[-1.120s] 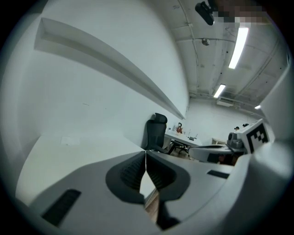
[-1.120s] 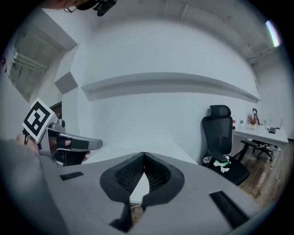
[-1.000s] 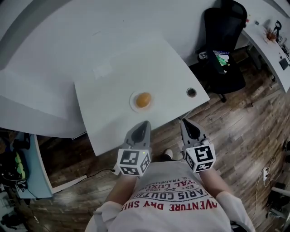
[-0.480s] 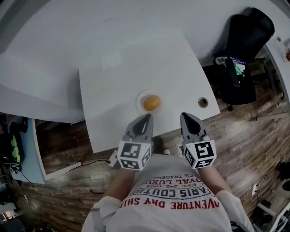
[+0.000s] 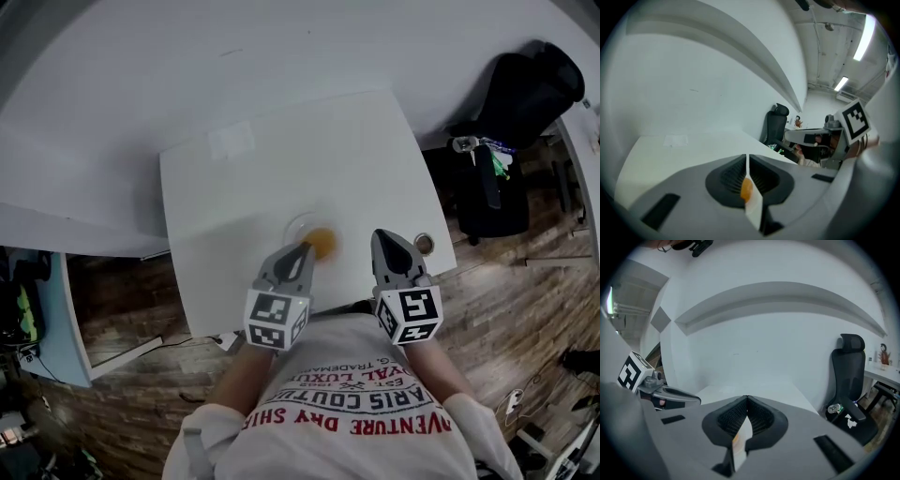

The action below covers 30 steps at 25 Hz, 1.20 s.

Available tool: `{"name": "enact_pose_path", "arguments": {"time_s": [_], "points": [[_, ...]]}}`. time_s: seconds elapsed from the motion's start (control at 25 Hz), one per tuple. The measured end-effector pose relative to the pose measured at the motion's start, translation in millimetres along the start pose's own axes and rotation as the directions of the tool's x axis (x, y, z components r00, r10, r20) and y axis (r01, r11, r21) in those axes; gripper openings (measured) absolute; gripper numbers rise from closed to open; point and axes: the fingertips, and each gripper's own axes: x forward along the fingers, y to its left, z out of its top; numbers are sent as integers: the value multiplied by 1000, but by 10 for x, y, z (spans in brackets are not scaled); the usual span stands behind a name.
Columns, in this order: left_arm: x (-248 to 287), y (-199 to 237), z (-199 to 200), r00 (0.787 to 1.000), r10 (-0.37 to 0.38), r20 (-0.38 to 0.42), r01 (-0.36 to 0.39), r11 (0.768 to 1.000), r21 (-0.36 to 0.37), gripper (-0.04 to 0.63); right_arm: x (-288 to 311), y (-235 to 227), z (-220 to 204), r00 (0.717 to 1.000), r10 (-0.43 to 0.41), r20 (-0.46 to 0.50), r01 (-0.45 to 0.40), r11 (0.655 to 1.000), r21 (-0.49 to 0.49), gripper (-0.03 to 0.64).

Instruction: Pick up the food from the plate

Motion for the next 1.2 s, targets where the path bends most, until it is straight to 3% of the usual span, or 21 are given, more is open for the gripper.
{"name": "enact_pose_path", "arguments": {"time_s": [0.32,0.44,0.48,0.56,0.76,0.96,1.2], "points": [[186,26,34,995,99,5,-99,994,-54,8,353,-104,119,990,138,-38,-140,989,-52,11],[248,-11,-45,995,102,-20,-103,992,-72,11,436,-172,114,983,174,-55,-176,983,-45,11],[277,-28,-99,995,94,-38,-96,993,-68,43,463,-188,107,981,185,-60,-187,982,-32,11],[336,-56,-232,993,87,-84,-91,995,-40,219,506,-193,46,974,209,-82,-211,978,-8,11],[461,-21,-558,971,109,-212,-99,993,57,344,575,-148,-230,953,257,-162,-260,966,7,11],[581,21,-926,942,78,-327,-56,996,76,383,639,-130,-582,927,267,-262,-277,961,-1,11],[807,195,-1155,902,85,-423,-29,990,138,396,717,-102,-721,915,280,-292,-281,959,38,11]]}}
